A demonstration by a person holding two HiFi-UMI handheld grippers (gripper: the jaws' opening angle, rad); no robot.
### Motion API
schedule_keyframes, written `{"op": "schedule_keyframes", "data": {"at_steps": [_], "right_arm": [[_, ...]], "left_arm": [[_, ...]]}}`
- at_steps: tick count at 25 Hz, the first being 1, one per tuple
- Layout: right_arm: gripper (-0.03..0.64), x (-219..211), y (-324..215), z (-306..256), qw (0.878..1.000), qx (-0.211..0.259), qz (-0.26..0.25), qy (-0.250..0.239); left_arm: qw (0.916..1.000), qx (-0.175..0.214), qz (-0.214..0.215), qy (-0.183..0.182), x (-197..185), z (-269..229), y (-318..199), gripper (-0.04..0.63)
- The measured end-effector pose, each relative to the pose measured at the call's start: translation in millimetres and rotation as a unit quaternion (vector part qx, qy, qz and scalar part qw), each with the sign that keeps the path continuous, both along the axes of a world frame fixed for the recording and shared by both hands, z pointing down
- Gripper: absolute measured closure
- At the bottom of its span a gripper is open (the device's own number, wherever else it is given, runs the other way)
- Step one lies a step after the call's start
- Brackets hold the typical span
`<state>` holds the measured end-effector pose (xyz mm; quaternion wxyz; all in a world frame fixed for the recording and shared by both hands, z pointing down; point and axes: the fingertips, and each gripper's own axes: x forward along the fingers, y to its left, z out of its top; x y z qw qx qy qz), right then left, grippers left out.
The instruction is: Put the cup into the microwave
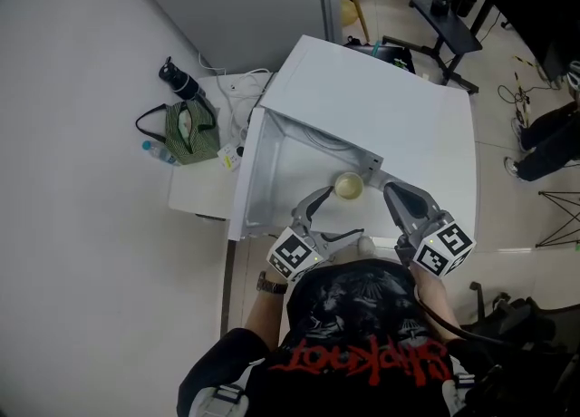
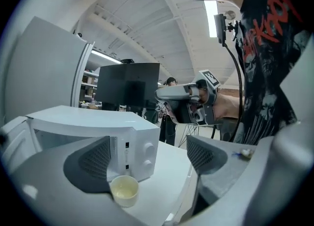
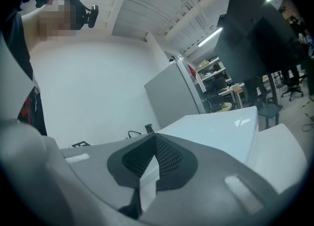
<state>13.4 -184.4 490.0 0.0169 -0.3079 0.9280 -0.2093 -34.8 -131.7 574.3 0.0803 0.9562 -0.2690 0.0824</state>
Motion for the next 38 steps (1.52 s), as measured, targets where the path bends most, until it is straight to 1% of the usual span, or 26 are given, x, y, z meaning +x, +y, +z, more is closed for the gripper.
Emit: {"op": "schedule_keyframes", "data": {"at_steps": [1,3,8,11,15,17,19,25,28,33,38], "right_arm": [[0.617,0.1,0.6,0.1,1.000,0.000,0.001,0.001],[0.617,0.9,0.8,0.7,1.000,0.000,0.005,0.003],[0.617,4.1,3.5,3.9,1.000,-0.004,0.016,0.012],[0.617,5.0,6.8,2.9,1.000,-0.002,0.023,0.017],[0.617,13.9,9.0,-0.2,0.999,0.000,0.042,0.024],[0.617,20.8,11.5,0.0,0.998,-0.002,0.056,0.027],[0.617,26.5,14.9,2.0,0.997,-0.004,0.069,0.031],[0.617,44.8,25.4,2.3,0.993,-0.007,0.109,0.047],[0.617,55.1,31.4,3.3,0.990,-0.013,0.130,0.054],[0.617,68.5,35.9,0.3,0.985,-0.013,0.158,0.063],[0.617,76.6,39.8,2.0,0.982,-0.018,0.175,0.067]], "left_arm": [[1.0000,-0.006,-0.005,-0.003,-3.4,7.0,-1.3,0.132],[0.9994,-0.024,-0.014,-0.021,-10.7,30.5,-5.3,0.130],[0.9944,-0.083,-0.040,-0.051,-22.6,105.7,-23.1,0.127],[0.9889,-0.110,-0.033,-0.094,-24.7,154.8,-24.9,0.124],[0.9820,-0.125,-0.037,-0.136,-28.7,199.4,-35.3,0.124],[0.9798,-0.133,-0.038,-0.144,-27.5,216.1,-42.5,0.124],[0.9780,-0.143,-0.029,-0.149,-23.6,231.7,-47.3,0.124],[0.9751,-0.138,0.005,-0.173,-7.4,257.0,-62.6,0.124],[0.9747,-0.145,0.012,-0.170,-0.1,266.7,-68.1,0.124],[0.9771,-0.114,0.019,-0.179,15.6,262.2,-86.3,0.124],[0.9776,-0.086,0.040,-0.188,27.2,259.3,-90.5,0.124]]}}
